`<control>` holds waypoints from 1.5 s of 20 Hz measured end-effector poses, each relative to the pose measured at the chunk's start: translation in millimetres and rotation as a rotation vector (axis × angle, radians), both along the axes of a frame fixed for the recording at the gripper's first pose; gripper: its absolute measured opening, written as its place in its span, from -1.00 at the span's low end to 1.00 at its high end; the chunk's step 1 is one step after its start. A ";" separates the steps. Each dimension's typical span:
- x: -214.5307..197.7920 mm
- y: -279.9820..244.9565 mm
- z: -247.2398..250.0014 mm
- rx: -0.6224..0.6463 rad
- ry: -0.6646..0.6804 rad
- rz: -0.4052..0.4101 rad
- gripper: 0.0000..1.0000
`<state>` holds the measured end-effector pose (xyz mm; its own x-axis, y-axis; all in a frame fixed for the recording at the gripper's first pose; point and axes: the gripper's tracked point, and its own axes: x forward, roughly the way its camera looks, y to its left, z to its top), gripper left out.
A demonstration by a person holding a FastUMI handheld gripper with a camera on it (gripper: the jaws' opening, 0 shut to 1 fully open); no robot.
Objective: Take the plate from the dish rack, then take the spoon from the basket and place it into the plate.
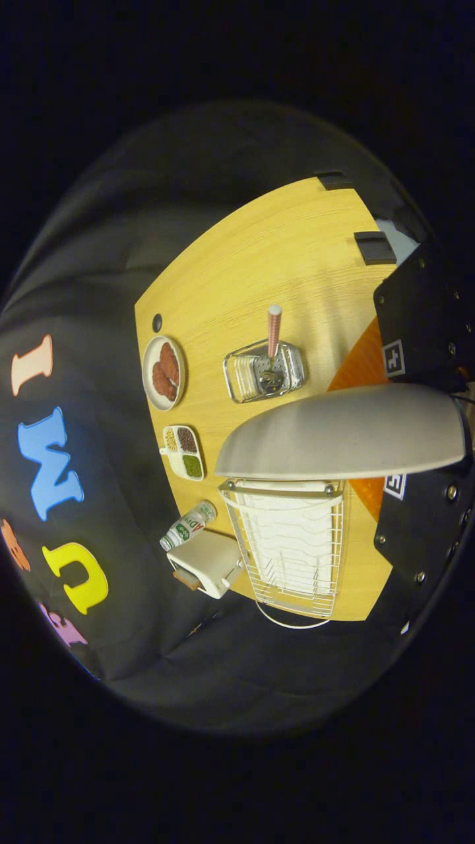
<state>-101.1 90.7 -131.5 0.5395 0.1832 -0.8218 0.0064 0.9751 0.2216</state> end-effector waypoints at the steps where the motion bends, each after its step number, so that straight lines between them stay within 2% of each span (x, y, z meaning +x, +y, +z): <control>1: -8.0 -3.6 -8.7 0.030 0.019 -0.014 -0.29; 8: -41.4 -5.7 -84.9 0.234 0.145 -0.020 -0.28; 15: -33.7 -2.8 -126.9 0.407 0.141 -0.041 -0.27; 19: -31.1 -2.4 -144.5 0.508 0.158 -0.013 -0.27; 21: -28.8 -8.8 -151.6 0.508 0.148 -0.001 -0.27; 22: -24.9 -11.2 -152.0 0.509 0.137 -0.005 -0.11; 24: -21.8 -12.4 -151.2 0.498 0.114 -0.012 -0.07; 26: -16.1 -20.2 -151.7 0.440 0.086 -0.014 0.08; 30: -1.6 -51.1 -144.3 0.283 -0.008 -0.020 0.17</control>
